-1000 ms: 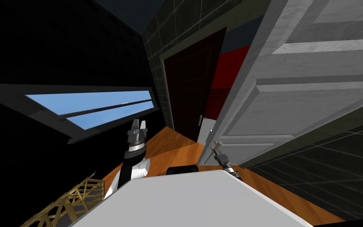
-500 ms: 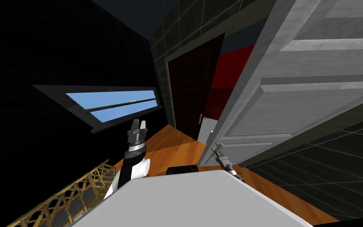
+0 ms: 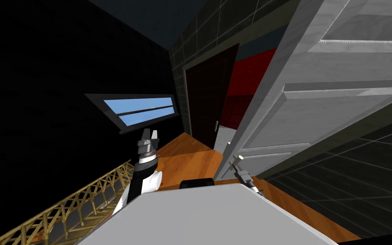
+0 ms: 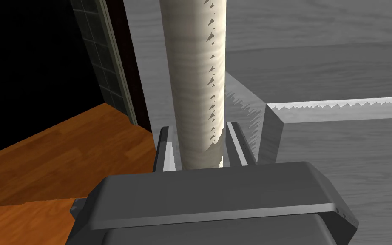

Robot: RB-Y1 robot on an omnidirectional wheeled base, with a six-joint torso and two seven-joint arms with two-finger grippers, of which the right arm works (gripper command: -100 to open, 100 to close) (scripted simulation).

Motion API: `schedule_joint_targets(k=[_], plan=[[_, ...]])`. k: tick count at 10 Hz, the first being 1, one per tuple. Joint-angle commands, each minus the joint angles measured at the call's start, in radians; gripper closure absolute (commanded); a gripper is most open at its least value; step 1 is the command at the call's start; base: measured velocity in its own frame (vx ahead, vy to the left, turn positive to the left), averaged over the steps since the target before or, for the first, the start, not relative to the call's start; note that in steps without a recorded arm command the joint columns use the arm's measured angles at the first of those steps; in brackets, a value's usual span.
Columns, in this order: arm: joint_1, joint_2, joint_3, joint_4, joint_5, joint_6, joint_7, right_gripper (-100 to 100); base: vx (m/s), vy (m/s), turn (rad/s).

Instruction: Pull the door open

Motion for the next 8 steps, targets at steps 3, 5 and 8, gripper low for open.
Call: schedule_joint_targets(k=[3,5,8], plan=[[-0.004,-0.008,0.010,0.019,0.007,-0.020,-0.015,100,-0.143,-0.033,0.082],[-0.011,-0.011,0.015,0.033,0.011,-0.033,-0.023,100,-0.215,-0.052,0.166],[-0.022,-0.018,0.024,0.056,0.018,-0.057,-0.039,100,-0.223,-0.074,0.151]])
